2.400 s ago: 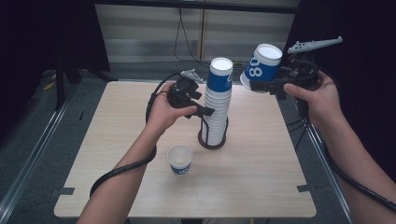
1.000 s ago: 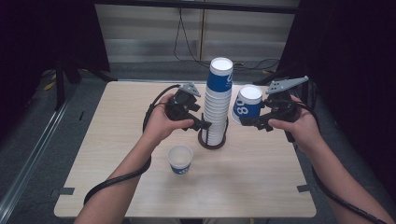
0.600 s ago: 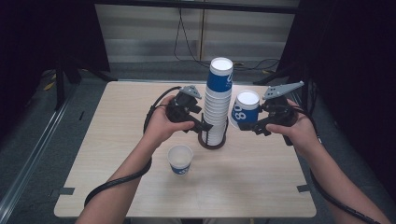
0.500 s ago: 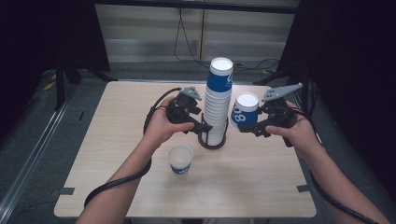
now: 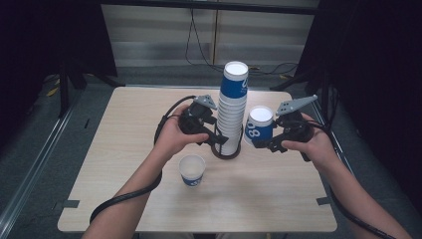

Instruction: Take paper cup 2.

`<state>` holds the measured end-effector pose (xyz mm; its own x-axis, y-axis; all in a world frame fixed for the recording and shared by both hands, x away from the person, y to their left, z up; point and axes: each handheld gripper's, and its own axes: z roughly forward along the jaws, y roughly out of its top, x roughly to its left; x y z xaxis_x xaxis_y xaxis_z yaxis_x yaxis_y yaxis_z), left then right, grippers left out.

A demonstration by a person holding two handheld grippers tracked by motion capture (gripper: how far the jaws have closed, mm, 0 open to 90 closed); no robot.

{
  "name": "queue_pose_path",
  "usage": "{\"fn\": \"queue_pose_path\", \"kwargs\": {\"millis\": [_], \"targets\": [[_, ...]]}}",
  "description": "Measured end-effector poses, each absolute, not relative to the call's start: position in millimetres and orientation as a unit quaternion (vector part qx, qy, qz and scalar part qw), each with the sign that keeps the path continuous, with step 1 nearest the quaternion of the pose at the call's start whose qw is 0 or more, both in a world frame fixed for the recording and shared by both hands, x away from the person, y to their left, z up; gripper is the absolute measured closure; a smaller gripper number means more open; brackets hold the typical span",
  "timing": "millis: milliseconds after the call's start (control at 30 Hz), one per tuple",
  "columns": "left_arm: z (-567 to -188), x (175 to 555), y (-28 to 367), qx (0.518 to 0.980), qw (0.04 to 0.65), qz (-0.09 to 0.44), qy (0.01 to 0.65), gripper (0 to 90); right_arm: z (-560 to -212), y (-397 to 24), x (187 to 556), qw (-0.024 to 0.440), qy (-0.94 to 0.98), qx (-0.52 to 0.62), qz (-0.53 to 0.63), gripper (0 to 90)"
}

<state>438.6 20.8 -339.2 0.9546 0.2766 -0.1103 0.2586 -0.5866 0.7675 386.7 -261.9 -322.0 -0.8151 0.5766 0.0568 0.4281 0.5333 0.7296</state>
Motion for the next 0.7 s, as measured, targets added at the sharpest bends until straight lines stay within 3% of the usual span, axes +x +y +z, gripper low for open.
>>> {"fn": "queue_pose_path", "kwargs": {"millis": [700], "targets": [[-348.4,428.2,18.8,0.891,0.431,-0.004,0.141,17.1,-338.5,-258.6,382.7,0.082,0.884,0.279,0.365,20.1]]}}
